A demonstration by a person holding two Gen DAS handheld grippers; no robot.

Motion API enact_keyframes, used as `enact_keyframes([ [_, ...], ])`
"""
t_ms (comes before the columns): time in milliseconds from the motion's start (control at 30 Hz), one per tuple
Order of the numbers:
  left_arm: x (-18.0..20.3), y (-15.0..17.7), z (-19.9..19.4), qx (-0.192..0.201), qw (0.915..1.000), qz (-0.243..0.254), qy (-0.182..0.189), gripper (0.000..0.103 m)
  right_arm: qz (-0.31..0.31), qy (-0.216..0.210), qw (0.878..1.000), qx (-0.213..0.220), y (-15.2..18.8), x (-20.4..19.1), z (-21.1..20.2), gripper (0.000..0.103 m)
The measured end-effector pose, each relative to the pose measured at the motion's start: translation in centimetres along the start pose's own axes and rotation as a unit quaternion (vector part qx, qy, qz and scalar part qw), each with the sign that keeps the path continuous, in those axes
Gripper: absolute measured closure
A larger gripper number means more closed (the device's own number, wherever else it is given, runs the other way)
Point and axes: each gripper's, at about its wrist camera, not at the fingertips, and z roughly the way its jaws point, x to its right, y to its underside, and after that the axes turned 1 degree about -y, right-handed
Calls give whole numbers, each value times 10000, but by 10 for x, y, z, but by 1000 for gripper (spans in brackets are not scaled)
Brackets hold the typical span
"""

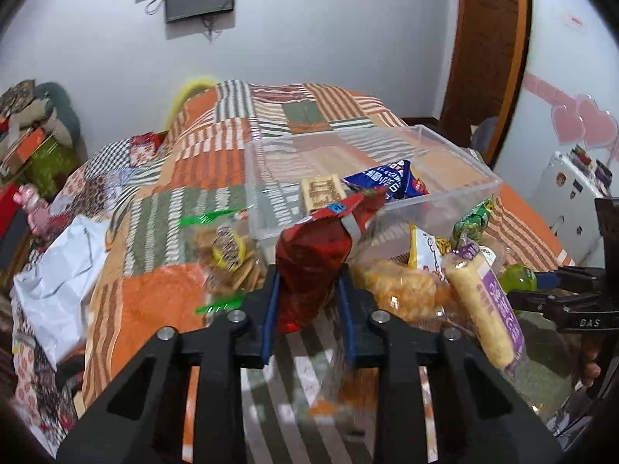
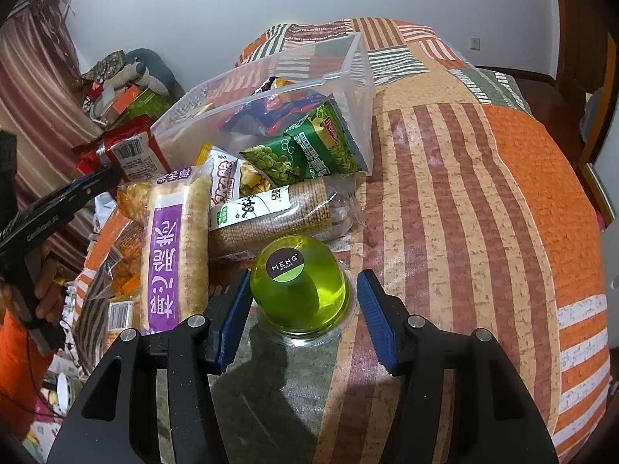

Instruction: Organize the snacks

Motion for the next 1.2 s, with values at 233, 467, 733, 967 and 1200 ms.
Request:
enact_keyframes([
  [233, -15, 25, -24, -373, 9976, -336, -484, 82, 53, -35, 10000, -13, 0, 2, -2, 50],
  [467, 2, 37, -26, -578, 9966, -91, -578, 76, 66, -24, 10000, -43, 1, 0, -3, 50],
  [733, -4, 24, -5, -436, 9986, -134, -277, 40, 65, -106, 9999, -77, 1, 2, -3, 49],
  [967, -10, 24, 13, -737, 9967, -308, 129, 37, -93, -6, 9999, -69, 1, -5, -1, 48],
  [1200, -10, 28, -15, -584, 9979, -180, 213, 37, -63, -47, 9999, -75, 0, -7, 1, 46],
])
